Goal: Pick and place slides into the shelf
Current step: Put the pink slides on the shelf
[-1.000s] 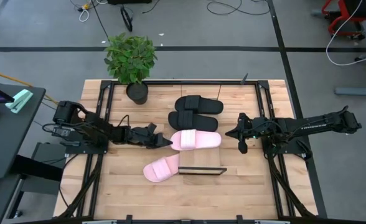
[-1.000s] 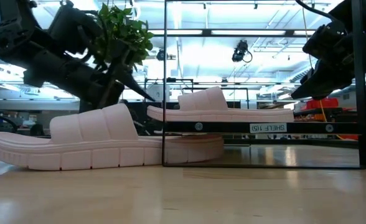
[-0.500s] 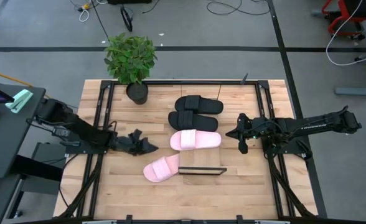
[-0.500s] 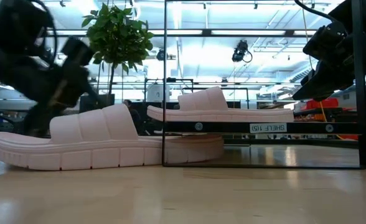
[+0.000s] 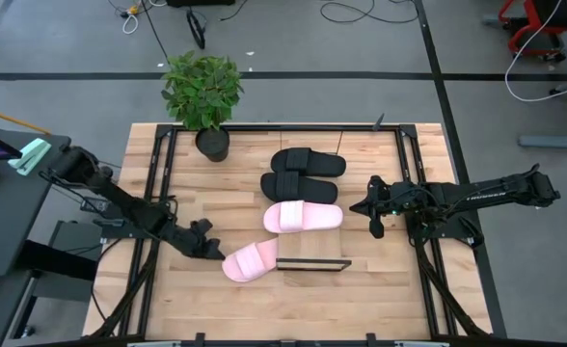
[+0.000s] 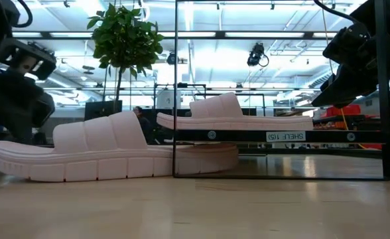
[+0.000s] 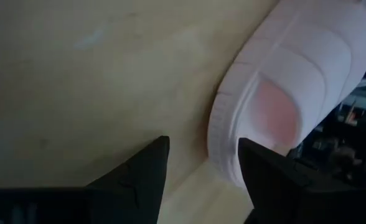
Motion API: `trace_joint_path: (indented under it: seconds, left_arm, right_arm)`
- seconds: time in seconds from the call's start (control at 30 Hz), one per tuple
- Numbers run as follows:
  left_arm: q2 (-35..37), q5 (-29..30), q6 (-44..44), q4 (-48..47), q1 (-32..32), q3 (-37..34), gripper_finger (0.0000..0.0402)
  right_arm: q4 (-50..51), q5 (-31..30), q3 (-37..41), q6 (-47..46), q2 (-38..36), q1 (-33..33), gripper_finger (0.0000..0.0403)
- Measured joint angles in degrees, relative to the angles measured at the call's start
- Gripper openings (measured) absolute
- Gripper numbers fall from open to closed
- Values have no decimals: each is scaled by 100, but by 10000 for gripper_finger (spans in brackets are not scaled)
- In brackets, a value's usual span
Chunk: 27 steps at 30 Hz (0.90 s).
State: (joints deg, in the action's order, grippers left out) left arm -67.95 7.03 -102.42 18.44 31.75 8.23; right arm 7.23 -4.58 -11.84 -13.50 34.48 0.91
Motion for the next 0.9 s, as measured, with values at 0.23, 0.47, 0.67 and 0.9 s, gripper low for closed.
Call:
trace_joint_path:
  seconds: [0.23,0.47,0.67,0.9]
  left_arm:
    - [20,-654,258,-99,-126,2,196]
    - [14,-691,255,3,-329,-6,194]
    - [-6,-489,385,396,-363,-26,203]
    - [-4,-227,380,455,-356,0,205]
  right_arm:
    - [-17,1,0,-5,-1,1,13]
    - [-17,0,0,0,-2,0,13]
    - [-18,0,0,2,-2,0,13]
    - [-16,0,0,0,-2,0,13]
